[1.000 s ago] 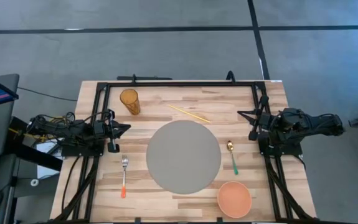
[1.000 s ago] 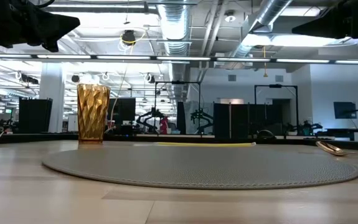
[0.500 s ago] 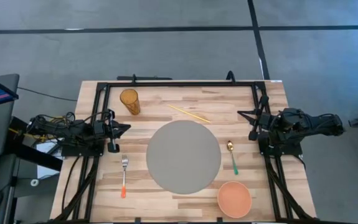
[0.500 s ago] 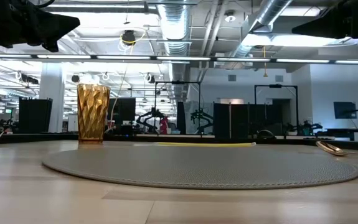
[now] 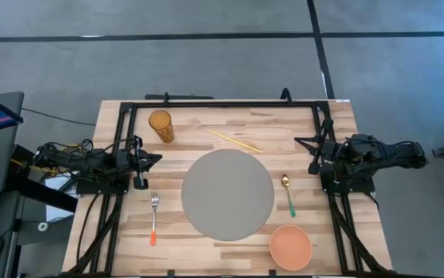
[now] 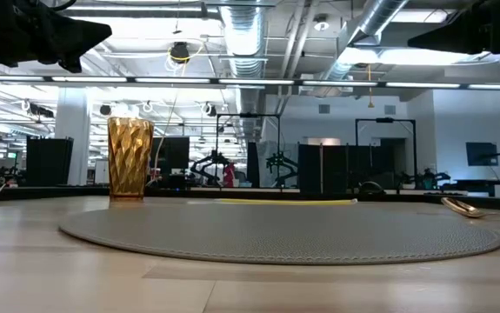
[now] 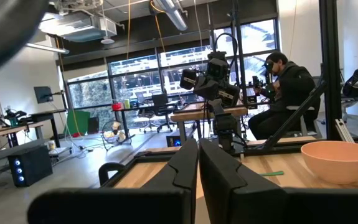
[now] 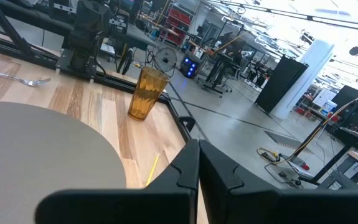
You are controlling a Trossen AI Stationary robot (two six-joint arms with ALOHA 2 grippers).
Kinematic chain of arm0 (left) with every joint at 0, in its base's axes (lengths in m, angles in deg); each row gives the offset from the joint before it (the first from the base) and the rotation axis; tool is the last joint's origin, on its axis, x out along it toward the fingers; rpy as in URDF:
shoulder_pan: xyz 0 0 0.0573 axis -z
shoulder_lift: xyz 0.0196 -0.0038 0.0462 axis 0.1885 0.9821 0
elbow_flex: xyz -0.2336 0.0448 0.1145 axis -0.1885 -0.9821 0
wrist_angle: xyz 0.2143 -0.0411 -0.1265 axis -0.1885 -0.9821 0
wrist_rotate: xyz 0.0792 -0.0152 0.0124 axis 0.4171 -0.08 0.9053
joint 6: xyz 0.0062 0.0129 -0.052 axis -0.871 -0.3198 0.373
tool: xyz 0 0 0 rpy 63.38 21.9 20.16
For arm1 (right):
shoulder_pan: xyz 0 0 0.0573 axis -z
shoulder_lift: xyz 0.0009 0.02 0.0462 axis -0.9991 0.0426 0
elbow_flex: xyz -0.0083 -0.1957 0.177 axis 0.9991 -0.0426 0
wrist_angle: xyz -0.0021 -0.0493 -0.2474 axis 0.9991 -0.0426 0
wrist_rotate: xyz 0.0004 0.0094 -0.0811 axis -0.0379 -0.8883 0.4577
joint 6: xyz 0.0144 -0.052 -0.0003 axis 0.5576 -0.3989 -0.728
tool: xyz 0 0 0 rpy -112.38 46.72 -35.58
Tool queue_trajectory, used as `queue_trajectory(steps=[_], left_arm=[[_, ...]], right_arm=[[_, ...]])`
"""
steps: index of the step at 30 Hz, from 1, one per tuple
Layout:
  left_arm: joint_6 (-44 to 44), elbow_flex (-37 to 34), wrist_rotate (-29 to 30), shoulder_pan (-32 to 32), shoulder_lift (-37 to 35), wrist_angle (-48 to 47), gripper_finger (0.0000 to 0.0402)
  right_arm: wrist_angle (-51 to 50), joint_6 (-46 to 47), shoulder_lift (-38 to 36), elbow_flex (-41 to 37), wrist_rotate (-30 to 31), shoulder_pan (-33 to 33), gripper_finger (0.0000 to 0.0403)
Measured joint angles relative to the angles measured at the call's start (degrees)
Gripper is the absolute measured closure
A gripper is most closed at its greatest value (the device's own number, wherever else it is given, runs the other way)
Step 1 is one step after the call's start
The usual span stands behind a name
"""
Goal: Pick & Place Utensil
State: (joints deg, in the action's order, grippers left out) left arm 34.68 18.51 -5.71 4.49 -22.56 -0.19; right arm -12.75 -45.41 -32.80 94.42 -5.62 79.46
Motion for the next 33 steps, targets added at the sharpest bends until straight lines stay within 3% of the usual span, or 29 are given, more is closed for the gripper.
queue_trajectory(steps=[33], left_arm=[[-0.5, 0.0, 0.0, 0.0, 0.0, 2.6, 0.0384]], right_arm=[[0.0, 0.0, 0.0, 0.0, 0.0, 0.0, 0.0403]])
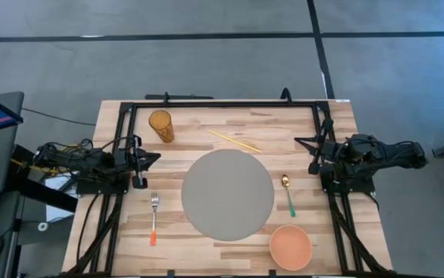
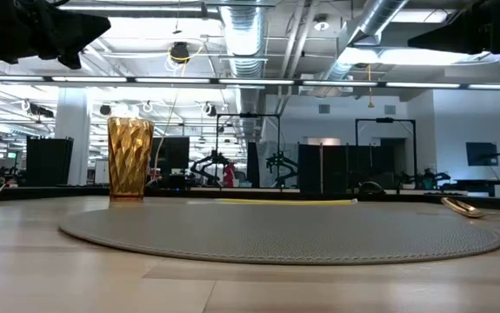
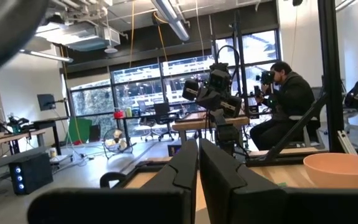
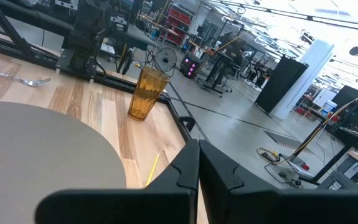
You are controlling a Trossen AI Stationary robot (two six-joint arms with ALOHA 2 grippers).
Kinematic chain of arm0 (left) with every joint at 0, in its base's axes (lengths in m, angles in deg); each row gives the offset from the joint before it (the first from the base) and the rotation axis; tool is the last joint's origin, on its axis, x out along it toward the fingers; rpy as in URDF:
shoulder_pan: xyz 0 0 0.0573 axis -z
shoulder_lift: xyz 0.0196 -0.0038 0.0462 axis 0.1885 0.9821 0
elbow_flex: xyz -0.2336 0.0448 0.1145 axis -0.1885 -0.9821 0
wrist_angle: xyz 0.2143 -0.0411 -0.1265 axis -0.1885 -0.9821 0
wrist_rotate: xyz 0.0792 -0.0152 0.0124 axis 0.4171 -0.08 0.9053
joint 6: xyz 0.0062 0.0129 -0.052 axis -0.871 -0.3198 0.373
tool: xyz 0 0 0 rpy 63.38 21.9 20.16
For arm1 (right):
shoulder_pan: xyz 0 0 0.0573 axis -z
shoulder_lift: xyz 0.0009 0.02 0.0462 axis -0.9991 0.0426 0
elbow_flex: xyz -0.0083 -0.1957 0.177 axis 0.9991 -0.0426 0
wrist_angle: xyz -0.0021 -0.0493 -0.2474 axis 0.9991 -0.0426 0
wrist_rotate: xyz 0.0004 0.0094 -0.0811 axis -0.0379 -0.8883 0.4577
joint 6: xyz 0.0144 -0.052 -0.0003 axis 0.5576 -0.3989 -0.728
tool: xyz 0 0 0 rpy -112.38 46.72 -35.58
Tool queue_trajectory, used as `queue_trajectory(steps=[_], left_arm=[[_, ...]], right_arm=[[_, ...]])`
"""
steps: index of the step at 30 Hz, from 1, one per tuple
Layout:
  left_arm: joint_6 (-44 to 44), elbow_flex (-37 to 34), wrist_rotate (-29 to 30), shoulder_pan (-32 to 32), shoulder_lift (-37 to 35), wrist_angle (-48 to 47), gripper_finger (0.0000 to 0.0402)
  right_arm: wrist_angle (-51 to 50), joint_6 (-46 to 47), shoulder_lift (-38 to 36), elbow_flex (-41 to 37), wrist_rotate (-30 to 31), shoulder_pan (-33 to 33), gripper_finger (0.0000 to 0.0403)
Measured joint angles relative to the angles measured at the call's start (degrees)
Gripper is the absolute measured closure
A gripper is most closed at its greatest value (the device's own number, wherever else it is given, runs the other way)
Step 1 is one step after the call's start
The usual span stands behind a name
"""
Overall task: Pick & Place Utensil
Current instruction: Put the orange bowl on the gray table mat
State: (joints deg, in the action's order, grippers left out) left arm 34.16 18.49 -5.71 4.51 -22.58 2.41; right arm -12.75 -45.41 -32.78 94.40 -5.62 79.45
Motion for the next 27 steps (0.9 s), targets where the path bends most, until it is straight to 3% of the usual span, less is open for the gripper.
queue_trajectory(steps=[19, 27], left_arm=[[0.4, 0.0, -0.5, 0.0, 0.0, 3.0, 0.0384], [10.3, 0.0, -5.6, 0.0, 0.0, 3.4, 0.0384]], right_arm=[[0.0, 0.0, 0.0, 0.0, 0.0, 0.0, 0.0403], [0.0, 0.0, 0.0, 0.0, 0.0, 0.0, 0.0403]])
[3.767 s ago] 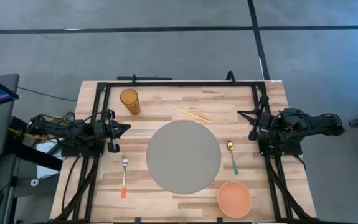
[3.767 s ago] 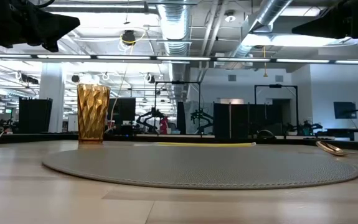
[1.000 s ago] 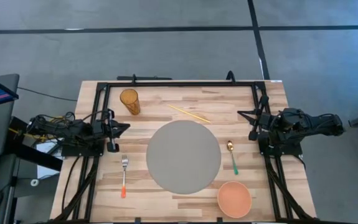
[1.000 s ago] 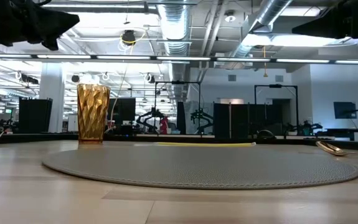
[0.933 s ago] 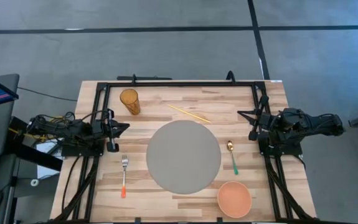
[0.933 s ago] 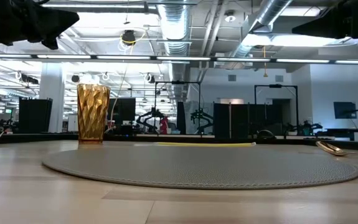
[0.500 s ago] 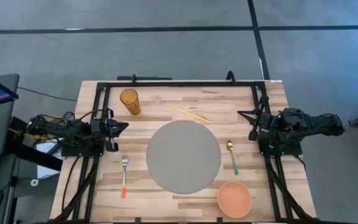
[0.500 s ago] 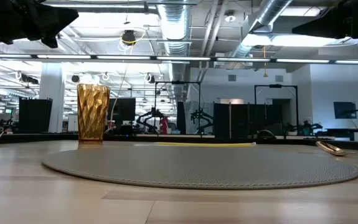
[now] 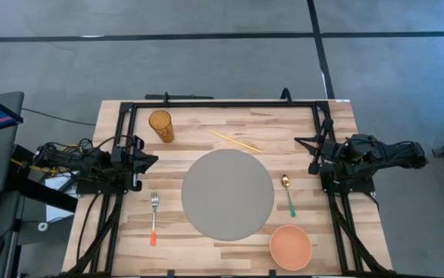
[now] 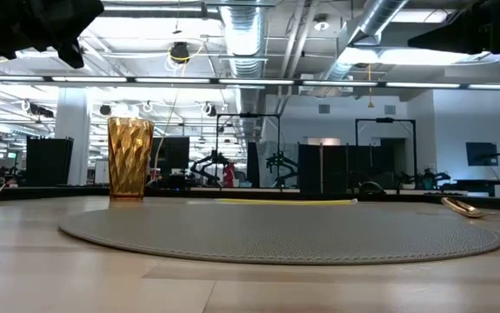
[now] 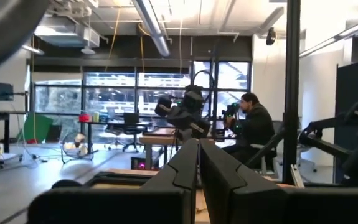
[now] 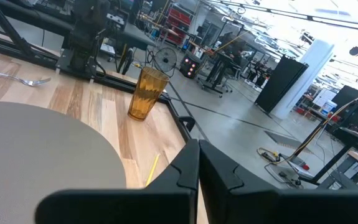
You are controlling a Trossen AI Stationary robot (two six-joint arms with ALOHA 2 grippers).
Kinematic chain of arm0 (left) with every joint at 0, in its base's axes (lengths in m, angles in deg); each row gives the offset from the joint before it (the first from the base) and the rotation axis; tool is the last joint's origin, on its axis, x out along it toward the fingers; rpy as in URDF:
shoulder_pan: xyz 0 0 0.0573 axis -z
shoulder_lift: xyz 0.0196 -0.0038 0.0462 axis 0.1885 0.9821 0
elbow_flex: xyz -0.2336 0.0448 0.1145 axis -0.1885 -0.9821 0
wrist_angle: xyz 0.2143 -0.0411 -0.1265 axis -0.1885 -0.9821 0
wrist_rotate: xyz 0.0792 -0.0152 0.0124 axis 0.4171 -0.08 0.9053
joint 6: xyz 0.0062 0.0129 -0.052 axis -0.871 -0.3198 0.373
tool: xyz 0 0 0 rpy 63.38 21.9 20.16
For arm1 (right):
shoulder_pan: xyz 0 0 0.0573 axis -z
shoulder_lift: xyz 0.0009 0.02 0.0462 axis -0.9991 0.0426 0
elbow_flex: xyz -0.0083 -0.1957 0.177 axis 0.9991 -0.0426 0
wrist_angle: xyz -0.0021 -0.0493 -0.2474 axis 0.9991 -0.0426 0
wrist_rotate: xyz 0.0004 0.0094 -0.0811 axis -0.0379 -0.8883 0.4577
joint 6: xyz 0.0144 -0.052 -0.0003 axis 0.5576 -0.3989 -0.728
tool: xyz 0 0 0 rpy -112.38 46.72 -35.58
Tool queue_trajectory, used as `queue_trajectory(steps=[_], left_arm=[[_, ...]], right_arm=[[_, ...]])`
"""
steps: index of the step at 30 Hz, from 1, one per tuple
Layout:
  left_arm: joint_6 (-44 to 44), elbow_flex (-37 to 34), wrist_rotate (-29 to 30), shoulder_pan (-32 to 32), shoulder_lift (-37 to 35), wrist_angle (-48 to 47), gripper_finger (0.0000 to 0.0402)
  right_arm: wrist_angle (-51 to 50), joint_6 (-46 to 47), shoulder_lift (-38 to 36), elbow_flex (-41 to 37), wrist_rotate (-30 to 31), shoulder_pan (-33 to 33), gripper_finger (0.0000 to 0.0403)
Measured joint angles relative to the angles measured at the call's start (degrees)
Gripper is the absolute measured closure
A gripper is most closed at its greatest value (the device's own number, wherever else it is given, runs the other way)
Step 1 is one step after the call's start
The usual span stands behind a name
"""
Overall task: Pick & Place Utensil
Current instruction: Put the orange bowl on the gray table mat
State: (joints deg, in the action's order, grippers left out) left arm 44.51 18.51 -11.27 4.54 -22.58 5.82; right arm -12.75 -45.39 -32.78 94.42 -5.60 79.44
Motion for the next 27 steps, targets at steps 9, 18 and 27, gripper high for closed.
queue_trajectory(steps=[9, 18, 27], left_arm=[[1.0, 0.0, 0.0, 0.0, 0.0, 0.0, 0.0384], [1.0, 0.0, 0.0, 0.0, 0.0, 0.0, 0.0384], [4.0, 0.0, 0.0, 0.0, 4.7, -0.5, 0.0384]], right_arm=[[0.0, 0.0, 0.0, 0.0, 0.0, 0.0, 0.0403], [0.0, 0.0, 0.0, 0.0, 0.0, 0.0, 0.0403], [0.0, 0.0, 0.0, 0.0, 0.0, 0.0, 0.0403]])
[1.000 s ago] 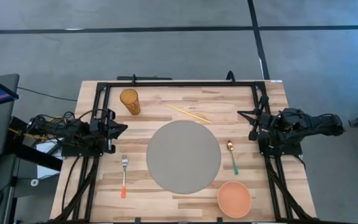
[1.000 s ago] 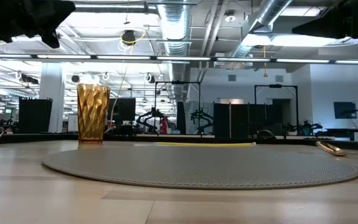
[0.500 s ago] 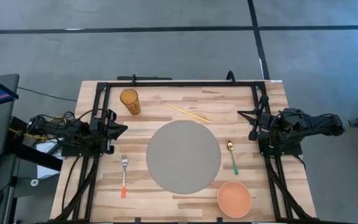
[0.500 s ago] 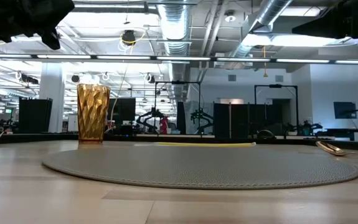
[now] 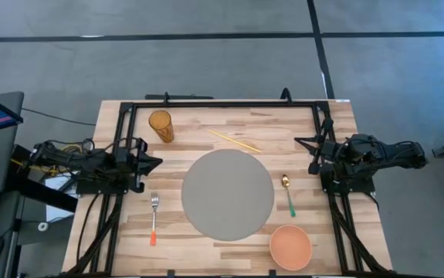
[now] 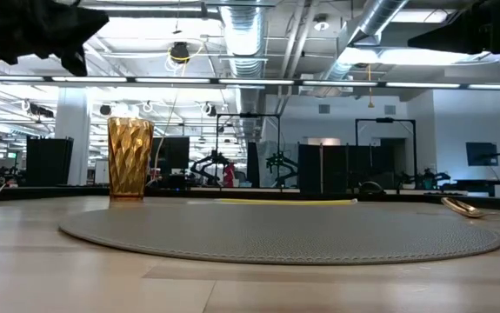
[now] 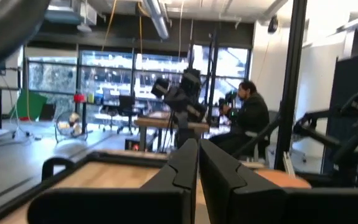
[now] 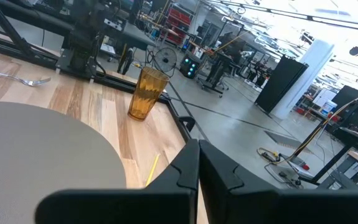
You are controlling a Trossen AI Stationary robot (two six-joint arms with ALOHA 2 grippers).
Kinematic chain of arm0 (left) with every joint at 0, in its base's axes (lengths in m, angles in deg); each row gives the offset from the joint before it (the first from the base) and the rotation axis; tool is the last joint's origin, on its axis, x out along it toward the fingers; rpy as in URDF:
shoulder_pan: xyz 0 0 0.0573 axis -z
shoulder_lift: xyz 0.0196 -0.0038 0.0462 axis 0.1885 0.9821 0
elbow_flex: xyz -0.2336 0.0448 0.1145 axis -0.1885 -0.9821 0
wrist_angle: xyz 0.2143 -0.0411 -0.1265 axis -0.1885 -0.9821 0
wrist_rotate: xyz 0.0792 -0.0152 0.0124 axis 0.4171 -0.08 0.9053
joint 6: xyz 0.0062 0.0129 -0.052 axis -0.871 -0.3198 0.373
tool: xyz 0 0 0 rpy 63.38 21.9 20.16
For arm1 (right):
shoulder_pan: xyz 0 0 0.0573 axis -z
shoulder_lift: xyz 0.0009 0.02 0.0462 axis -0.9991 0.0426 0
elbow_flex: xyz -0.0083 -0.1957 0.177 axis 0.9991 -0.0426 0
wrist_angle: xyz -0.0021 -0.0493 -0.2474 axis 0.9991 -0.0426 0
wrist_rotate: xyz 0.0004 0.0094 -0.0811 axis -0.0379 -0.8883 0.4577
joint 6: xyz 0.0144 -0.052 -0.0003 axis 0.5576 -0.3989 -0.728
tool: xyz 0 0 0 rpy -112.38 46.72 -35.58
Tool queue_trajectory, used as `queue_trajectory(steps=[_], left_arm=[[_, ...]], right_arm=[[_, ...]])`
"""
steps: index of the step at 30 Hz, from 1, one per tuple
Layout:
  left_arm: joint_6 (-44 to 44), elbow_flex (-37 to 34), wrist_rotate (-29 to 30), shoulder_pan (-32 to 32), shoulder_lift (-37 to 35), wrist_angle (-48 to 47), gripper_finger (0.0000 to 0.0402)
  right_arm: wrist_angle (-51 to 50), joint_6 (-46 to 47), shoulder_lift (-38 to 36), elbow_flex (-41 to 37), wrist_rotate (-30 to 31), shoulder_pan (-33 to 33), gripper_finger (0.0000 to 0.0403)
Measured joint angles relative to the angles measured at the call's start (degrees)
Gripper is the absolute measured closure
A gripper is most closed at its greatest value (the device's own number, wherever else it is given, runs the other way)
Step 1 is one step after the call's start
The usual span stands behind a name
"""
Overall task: Pick & Place Utensil
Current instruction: Put the orange bowl on the gray table mat
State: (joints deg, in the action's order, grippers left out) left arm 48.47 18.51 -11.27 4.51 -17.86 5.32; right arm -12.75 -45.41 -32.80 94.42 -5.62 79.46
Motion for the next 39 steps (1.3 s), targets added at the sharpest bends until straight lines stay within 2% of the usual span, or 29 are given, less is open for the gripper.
queue_trajectory(steps=[8, 13, 26, 30, 36, 39], left_arm=[[0.5, 0.3, 0.0, 0.0, 6.6, 0.4, 0.0384], [1.4, 3.9, 0.0, 0.0, 10.7, 0.5, 0.0381], [0.5, 14.6, 0.0, 0.0, 25.8, 0.0, 0.0297], [-1.7, 19.1, 0.0, 0.0, 26.4, -5.8, 0.0289], [0.6, 22.3, 0.0, 0.4, 26.4, -14.6, 0.0288], [1.1, 22.3, -0.1, 0.5, 26.4, -16.6, 0.0288]], right_arm=[[0.0, 0.0, 0.0, 0.0, 0.0, 0.0, 0.0403], [0.0, 0.0, 0.0, 0.0, 0.0, 0.0, 0.0403], [0.0, 0.0, 0.0, 0.0, 0.0, 0.0, 0.0403], [0.0, 0.0, 0.0, 0.0, 0.0, 0.0, 0.0403], [0.2, 0.1, 0.0, 0.0, 0.0, 0.0, 0.0403], [0.4, 8.3, 0.0, 0.0, -1.2, 0.0, 0.0403]])
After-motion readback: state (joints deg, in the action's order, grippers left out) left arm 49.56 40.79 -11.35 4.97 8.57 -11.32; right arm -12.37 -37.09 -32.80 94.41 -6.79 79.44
